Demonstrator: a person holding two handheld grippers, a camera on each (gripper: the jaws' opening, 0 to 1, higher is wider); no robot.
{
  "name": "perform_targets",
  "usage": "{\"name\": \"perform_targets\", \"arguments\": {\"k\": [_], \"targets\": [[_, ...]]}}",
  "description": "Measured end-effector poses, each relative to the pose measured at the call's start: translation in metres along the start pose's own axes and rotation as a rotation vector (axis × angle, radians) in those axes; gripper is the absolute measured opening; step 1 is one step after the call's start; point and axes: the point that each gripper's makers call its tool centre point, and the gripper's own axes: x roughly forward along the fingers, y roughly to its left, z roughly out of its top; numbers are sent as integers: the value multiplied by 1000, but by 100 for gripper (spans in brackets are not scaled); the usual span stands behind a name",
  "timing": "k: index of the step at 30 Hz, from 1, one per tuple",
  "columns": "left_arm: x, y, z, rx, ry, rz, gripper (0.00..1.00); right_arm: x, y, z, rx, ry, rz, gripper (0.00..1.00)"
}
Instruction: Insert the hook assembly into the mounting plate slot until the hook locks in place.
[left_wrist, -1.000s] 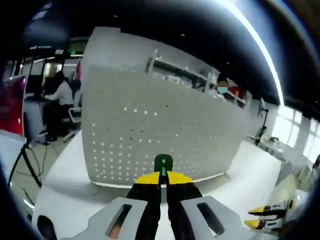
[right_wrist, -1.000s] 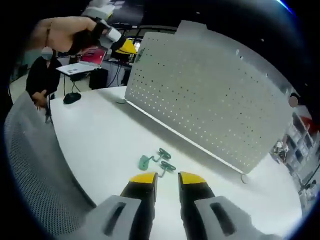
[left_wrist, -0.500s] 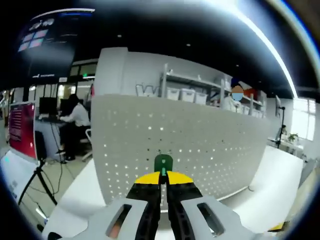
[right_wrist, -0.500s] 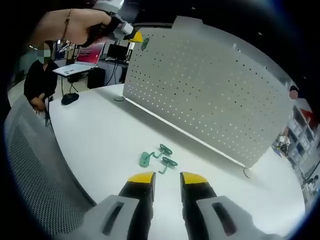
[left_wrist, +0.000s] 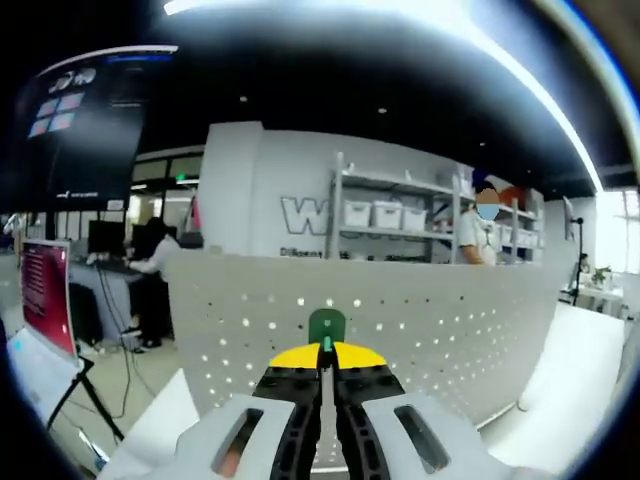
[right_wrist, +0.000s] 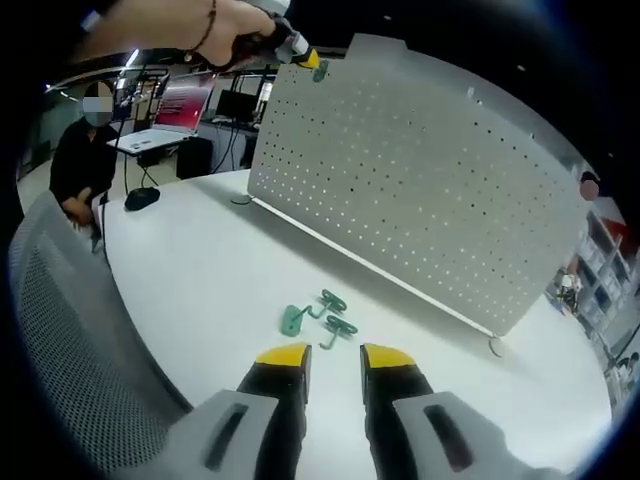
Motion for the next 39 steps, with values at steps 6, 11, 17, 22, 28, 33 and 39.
{"name": "perform_targets", "arguments": {"k": [6, 11, 17, 22, 28, 33, 39], "targets": [[14, 3, 3, 8, 2, 21, 2, -1, 1, 4, 31, -24, 6, 17], [24, 4, 5, -1, 3, 31, 2, -2, 0, 6, 35, -31, 0, 17], [33, -1, 5, 3, 5, 19, 2, -3, -1, 7, 36, -38, -8, 17], [39, -6, 5, 10, 12, 16, 2, -3, -2, 8, 37, -44, -14, 17], [41, -3, 0, 7, 23, 25, 2, -4, -3, 10, 40, -53, -19, 17], [42, -3, -1, 17, 29, 26, 2, -5, -4, 11, 40, -60, -23, 17], [41, -4, -4, -7, 41, 24, 2, -6, -3, 13, 50, -71, -21, 16]]}}
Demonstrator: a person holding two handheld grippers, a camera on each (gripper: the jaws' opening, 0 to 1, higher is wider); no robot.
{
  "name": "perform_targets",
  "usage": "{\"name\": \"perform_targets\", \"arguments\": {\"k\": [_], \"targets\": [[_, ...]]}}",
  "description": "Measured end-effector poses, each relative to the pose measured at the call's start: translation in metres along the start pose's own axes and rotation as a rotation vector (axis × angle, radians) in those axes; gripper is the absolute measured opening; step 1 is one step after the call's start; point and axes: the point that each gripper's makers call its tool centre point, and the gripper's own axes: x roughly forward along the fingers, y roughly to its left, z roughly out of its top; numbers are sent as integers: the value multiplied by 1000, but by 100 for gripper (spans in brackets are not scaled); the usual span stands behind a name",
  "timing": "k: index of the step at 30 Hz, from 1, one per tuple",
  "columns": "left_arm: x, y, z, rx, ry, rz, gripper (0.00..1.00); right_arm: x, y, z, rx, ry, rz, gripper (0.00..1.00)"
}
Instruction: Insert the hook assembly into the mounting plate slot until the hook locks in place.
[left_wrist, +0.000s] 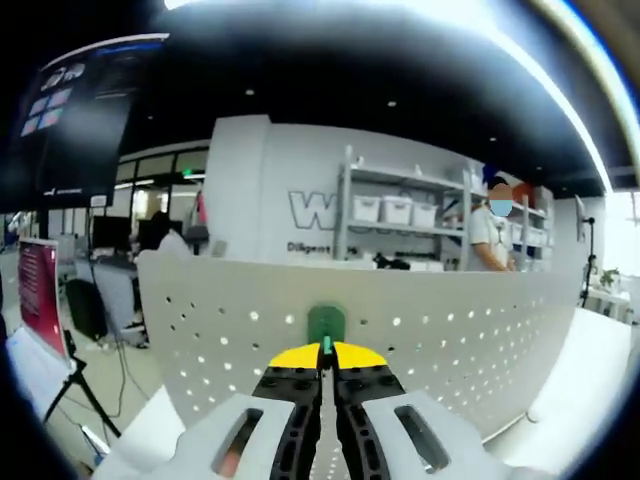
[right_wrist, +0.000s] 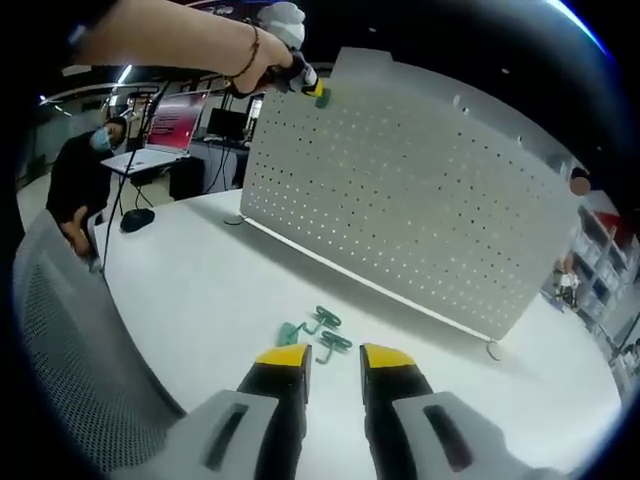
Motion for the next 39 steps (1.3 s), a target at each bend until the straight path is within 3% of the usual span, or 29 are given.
{"name": "perform_targets", "arguments": {"k": [10, 22, 24, 27, 30, 39], "targets": [[1, -2, -4, 35, 12, 6, 2, 0, -3, -1, -5, 4, -10, 16], [-1, -4, -7, 10, 29, 13, 3, 0, -4, -2, -9, 7, -18, 16], [-3, -4, -7, 17, 42, -1, 3, 0, -5, -2, -9, 6, -19, 16], [-4, -9, -11, -50, 71, -49, 5, -1, -5, -2, -11, 4, -20, 16], [-8, -6, -13, -28, 97, -53, 5, 0, -5, -2, -14, 2, -20, 16], [-23, -5, -7, -5, 90, -76, 29, -1, -5, -3, -26, 7, -22, 16]]}}
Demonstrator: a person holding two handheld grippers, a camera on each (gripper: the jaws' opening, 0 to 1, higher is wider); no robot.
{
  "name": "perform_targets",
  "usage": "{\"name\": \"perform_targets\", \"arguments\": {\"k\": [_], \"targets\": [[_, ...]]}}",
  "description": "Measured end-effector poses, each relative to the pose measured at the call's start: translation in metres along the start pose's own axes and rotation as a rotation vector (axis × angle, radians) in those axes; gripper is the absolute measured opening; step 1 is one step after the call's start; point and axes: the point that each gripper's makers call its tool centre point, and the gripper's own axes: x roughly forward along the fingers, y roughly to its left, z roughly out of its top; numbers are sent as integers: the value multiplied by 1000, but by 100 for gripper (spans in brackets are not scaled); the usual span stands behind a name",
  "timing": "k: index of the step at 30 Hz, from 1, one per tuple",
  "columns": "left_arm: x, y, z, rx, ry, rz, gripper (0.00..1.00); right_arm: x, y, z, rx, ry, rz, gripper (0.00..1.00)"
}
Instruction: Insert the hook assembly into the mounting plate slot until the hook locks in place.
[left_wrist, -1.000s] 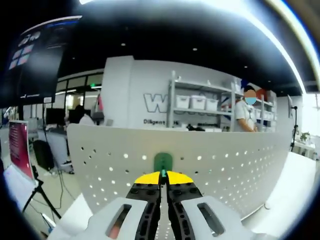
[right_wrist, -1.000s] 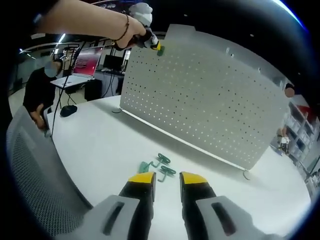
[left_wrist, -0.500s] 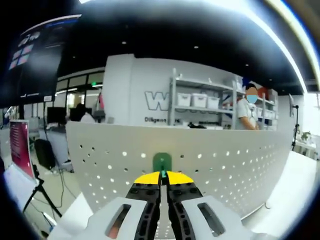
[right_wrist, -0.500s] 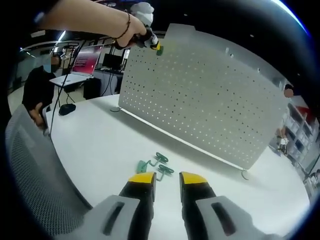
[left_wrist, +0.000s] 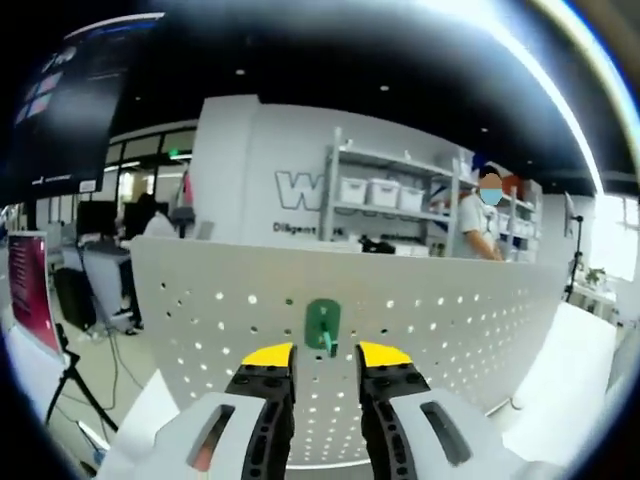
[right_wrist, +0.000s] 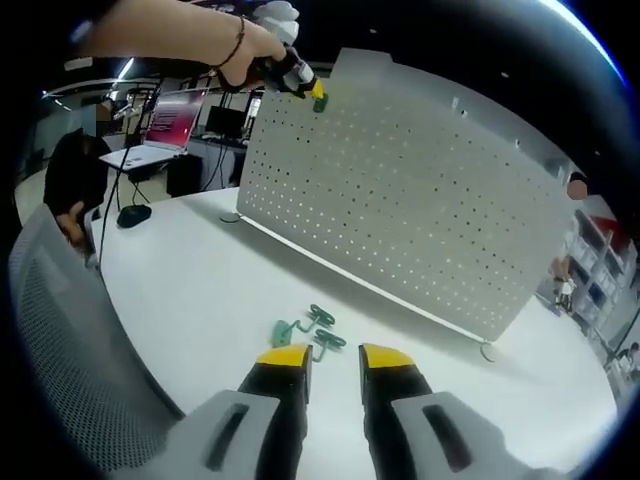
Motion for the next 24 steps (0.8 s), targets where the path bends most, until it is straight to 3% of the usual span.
{"name": "perform_targets", "arguments": {"k": [4, 6, 15, 17, 20, 24], "targets": [[-10, -9, -5, -29, 21, -66, 47, -1, -3, 0, -14, 1, -15, 16], [-19, -10, -12, 23, 44, -86, 49, 0, -5, 0, -8, -1, -20, 17], [-53, -6, -41, 35, 105, -158, 62, 1, -3, -3, -12, 18, -10, 17], [-66, -14, -54, -11, 135, -214, 65, 1, -3, -4, -15, 21, -10, 17], [-85, -15, -82, 50, 198, -244, 67, 1, -2, -5, -19, 28, -7, 17], [-105, -18, -112, 27, 258, -278, 70, 2, -2, -7, -21, 36, -6, 17]]}}
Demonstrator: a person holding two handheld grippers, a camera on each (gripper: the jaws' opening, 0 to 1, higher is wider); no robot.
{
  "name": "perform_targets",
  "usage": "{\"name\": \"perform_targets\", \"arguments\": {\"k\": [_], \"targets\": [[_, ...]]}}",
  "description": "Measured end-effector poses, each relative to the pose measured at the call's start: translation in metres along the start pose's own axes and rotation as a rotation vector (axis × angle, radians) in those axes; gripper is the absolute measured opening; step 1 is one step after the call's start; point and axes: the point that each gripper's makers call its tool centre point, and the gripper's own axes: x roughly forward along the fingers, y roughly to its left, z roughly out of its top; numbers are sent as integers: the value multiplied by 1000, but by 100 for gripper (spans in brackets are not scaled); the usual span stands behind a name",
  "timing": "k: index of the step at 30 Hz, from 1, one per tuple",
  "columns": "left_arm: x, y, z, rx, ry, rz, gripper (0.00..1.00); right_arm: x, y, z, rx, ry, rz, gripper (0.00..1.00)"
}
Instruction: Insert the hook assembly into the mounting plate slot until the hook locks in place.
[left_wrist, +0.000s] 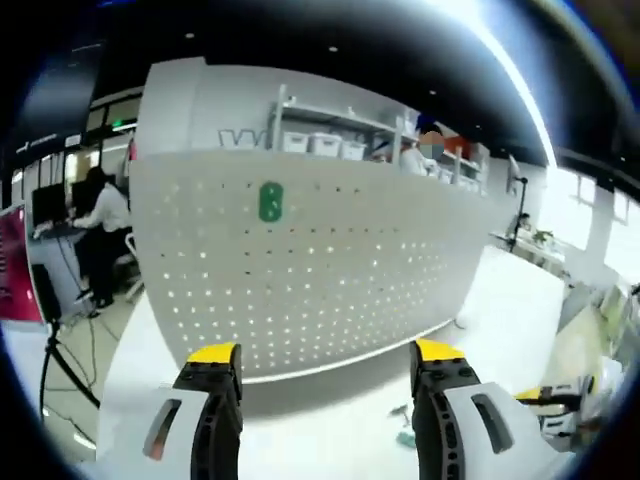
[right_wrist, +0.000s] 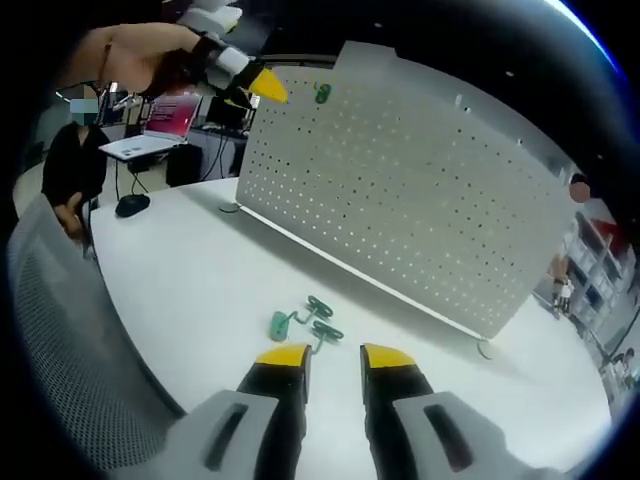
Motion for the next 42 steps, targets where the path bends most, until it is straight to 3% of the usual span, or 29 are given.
{"name": "perform_targets", "arguments": {"k": [9, 17, 21, 24, 33, 42], "targets": [[-29, -19, -71, -27, 128, -70, 74, 1, 2, -3, -7, 20, 10, 17], [-49, -34, -108, -65, 186, -114, 78, 2, 4, -6, -11, 33, 16, 17], [-56, -36, -121, -89, 206, -124, 82, 2, 5, -6, -13, 38, 20, 17], [-62, -43, -130, -57, 224, -144, 83, 2, 5, -7, -13, 40, 19, 17], [-68, -64, -147, -98, 245, -208, 89, 2, 7, -7, -14, 43, 24, 17], [-73, -71, -156, -125, 250, -226, 92, 3, 7, -10, -15, 51, 30, 17]]}}
